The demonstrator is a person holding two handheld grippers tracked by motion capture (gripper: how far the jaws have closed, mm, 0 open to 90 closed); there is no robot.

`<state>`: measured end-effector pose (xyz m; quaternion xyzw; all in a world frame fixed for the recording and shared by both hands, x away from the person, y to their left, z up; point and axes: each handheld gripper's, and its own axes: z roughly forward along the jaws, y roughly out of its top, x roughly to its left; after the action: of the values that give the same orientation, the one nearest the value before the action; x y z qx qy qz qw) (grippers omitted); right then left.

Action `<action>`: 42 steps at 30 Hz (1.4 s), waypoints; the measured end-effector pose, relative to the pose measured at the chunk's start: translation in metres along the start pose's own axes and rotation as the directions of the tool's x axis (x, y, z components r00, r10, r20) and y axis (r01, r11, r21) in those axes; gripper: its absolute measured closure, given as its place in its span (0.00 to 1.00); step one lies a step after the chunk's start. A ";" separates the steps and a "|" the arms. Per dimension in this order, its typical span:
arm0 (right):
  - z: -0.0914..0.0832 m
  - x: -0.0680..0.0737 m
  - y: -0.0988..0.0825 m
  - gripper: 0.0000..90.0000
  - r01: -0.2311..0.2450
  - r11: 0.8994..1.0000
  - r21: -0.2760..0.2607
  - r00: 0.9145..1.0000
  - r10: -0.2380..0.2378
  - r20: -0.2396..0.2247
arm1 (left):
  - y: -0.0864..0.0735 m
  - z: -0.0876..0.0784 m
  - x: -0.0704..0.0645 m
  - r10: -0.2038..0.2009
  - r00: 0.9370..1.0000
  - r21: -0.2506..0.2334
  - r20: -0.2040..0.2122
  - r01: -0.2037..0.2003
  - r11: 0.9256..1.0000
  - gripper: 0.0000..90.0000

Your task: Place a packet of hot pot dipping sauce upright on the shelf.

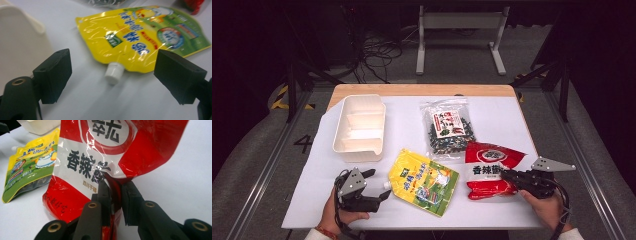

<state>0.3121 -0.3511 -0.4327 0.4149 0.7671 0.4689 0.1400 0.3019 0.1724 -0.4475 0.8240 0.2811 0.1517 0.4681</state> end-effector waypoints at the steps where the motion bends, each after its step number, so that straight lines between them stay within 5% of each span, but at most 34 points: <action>1: 0.000 0.001 0.001 0.87 0.006 1.000 -0.005 1.000 -0.006 0.002 | 0.004 0.004 -0.003 0.015 1.000 0.000 0.018 -0.015 1.000 0.17; 3: 0.003 0.005 0.003 0.88 0.005 1.000 -0.030 1.000 -0.005 0.000 | 0.010 0.012 -0.008 -0.003 0.999 0.003 0.053 0.003 1.000 0.18; 11: 0.019 0.032 0.017 0.88 0.104 0.993 -0.057 0.994 -0.106 -0.028 | 0.033 0.041 -0.026 0.025 0.987 0.005 0.160 -0.026 1.000 0.18; 21: 0.030 0.047 0.033 0.88 0.126 0.987 -0.101 0.990 -0.131 -0.051 | 0.061 0.062 -0.028 0.014 0.970 -0.037 0.241 -0.005 0.999 0.18; 22: 0.032 0.050 0.035 0.88 0.129 0.986 -0.104 0.990 -0.135 -0.050 | 0.066 0.068 -0.026 0.000 0.963 -0.041 0.270 0.011 0.999 0.19; 29: 0.043 0.062 0.045 0.89 0.150 0.981 -0.120 0.985 -0.158 -0.063 | 0.077 0.082 -0.024 -0.050 0.942 -0.088 0.332 0.084 0.993 0.19; 37: 0.043 0.064 0.047 0.89 0.157 0.979 -0.132 0.984 -0.167 -0.064 | 0.095 0.103 -0.028 -0.060 0.930 -0.119 0.362 0.110 0.987 0.31; 38: 0.042 0.064 0.046 0.89 0.158 0.978 -0.135 0.984 -0.168 -0.063 | 0.096 0.107 -0.029 -0.057 0.921 -0.117 0.385 0.110 0.987 0.31; 40: 0.041 0.064 0.047 0.89 0.163 0.977 -0.141 0.983 -0.173 -0.062 | 0.098 0.110 -0.031 -0.039 0.920 -0.127 0.389 0.095 0.987 0.38; 41: 0.041 0.064 0.047 0.89 0.163 0.976 -0.144 0.983 -0.174 -0.065 | 0.098 0.112 -0.032 -0.027 0.915 -0.134 0.403 0.088 0.987 0.41; 42: 0.041 0.064 0.046 0.89 0.164 0.976 -0.145 0.983 -0.174 -0.064 | 0.100 0.114 -0.034 -0.022 0.919 -0.132 0.393 0.080 0.988 0.45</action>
<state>0.3208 -0.2672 -0.4040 0.3193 0.7698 0.5230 0.1787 0.3650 0.0330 -0.4207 0.7936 0.1918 -0.0078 0.5774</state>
